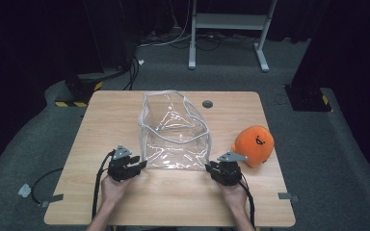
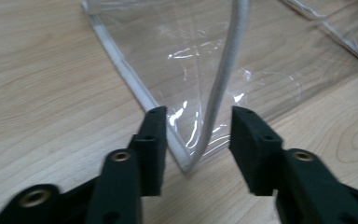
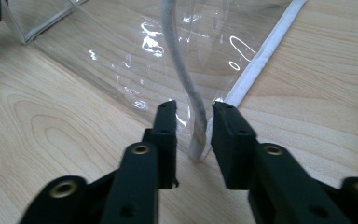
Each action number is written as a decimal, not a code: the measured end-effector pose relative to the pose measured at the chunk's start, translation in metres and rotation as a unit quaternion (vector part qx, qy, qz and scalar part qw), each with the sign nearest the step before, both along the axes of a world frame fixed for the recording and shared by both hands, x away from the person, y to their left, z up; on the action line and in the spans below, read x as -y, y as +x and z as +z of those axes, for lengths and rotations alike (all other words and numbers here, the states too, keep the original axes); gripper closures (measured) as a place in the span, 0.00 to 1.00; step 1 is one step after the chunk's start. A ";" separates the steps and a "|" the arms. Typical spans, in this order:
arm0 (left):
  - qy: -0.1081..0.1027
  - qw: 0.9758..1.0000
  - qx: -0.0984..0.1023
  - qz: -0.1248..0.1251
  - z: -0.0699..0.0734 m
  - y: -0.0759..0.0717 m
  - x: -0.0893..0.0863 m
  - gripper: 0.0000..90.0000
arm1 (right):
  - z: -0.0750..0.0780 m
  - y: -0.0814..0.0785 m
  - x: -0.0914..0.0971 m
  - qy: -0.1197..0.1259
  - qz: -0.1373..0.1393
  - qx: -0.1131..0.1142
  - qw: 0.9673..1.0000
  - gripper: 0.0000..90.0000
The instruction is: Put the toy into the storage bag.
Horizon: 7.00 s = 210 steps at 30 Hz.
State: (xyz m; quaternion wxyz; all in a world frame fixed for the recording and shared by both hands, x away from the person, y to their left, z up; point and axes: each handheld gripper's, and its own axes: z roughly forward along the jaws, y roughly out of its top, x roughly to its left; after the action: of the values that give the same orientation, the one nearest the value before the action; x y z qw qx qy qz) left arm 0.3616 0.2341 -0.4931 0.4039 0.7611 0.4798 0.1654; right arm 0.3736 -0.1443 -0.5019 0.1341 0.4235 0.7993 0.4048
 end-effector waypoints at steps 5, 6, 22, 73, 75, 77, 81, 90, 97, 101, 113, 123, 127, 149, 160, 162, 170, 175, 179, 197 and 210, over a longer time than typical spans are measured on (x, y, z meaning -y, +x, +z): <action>-0.012 1.000 0.000 0.014 0.001 -0.003 -0.008 0.41 | 0.000 -0.001 0.000 -0.010 -0.007 -0.010 1.000 0.60; -0.011 1.000 0.001 0.020 0.000 -0.004 -0.010 0.39 | 0.000 -0.002 0.000 -0.014 -0.008 -0.008 1.000 0.58; -0.008 0.997 -0.006 0.077 -0.009 -0.013 -0.044 0.32 | -0.001 -0.024 0.041 0.004 -0.052 0.006 0.999 0.46; 0.073 0.990 -0.002 0.118 -0.034 -0.001 -0.036 0.28 | 0.012 -0.026 0.147 0.066 -0.188 0.028 0.980 0.18; 0.073 0.990 -0.002 0.118 -0.034 -0.001 -0.036 0.28 | 0.014 -0.024 0.148 0.065 -0.188 0.027 0.980 0.18; 0.072 0.990 -0.002 0.118 -0.034 -0.001 -0.036 0.28 | 0.014 -0.022 0.150 0.064 -0.191 0.025 0.979 0.17; 0.072 0.991 -0.002 0.116 -0.034 -0.001 -0.036 0.28 | 0.015 -0.015 0.154 0.067 -0.198 0.019 0.978 0.16; 0.072 0.991 -0.002 0.114 -0.034 -0.001 -0.036 0.28 | 0.036 0.000 0.151 0.056 -0.192 0.034 0.979 0.14; 0.072 0.991 -0.002 0.113 -0.034 -0.002 -0.036 0.28 | 0.045 0.014 0.150 0.045 -0.191 0.033 0.980 0.13; 0.072 0.991 -0.002 0.113 -0.034 -0.002 -0.036 0.28 | 0.050 0.023 0.150 0.048 -0.190 0.034 0.980 0.13; 0.071 0.991 -0.001 0.113 -0.035 -0.002 -0.036 0.28 | 0.052 0.039 0.151 0.046 -0.202 0.018 0.978 0.13; 0.068 0.991 0.000 0.114 -0.035 -0.003 -0.035 0.28 | 0.051 0.042 0.153 0.042 -0.212 0.024 0.976 0.12; 0.068 0.991 0.000 0.113 -0.035 -0.003 -0.035 0.28 | 0.056 0.046 0.151 0.041 -0.210 0.028 0.976 0.12; 0.068 0.991 0.000 0.111 -0.035 -0.003 -0.035 0.28 | 0.063 0.061 0.117 -0.045 -0.150 0.019 0.988 0.53; 0.068 0.992 0.000 0.110 -0.035 -0.003 -0.035 0.28 | 0.071 0.060 0.111 -0.061 -0.123 0.020 0.990 0.72; 0.068 0.992 0.000 0.110 -0.035 -0.003 -0.035 0.28 | 0.073 0.059 0.114 -0.034 -0.115 0.020 0.993 0.72; 0.068 0.992 0.000 0.111 -0.035 -0.003 -0.035 0.28 | 0.083 0.051 0.115 -0.010 -0.095 0.025 0.995 0.72; 0.069 0.991 0.000 0.111 -0.035 -0.003 -0.035 0.28 | 0.087 0.047 0.114 0.001 -0.092 0.028 0.995 0.72; 0.068 0.991 0.001 0.111 -0.035 -0.003 -0.035 0.28 | 0.093 0.042 0.112 -0.002 -0.081 0.031 0.996 0.72; 0.068 0.991 0.000 0.112 -0.035 -0.003 -0.035 0.28 | 0.122 0.024 0.107 0.009 -0.058 0.045 0.997 0.72; 0.068 0.991 0.000 0.112 -0.035 -0.003 -0.035 0.29 | 0.147 0.019 0.095 0.009 -0.032 0.063 0.997 0.72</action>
State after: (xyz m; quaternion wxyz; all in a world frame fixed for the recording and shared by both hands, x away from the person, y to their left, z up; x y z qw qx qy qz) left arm 0.3589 0.2693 -0.5278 0.3306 0.7280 0.5497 0.2420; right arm 0.3924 -0.2394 -0.3545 0.1929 0.4238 0.7715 0.4336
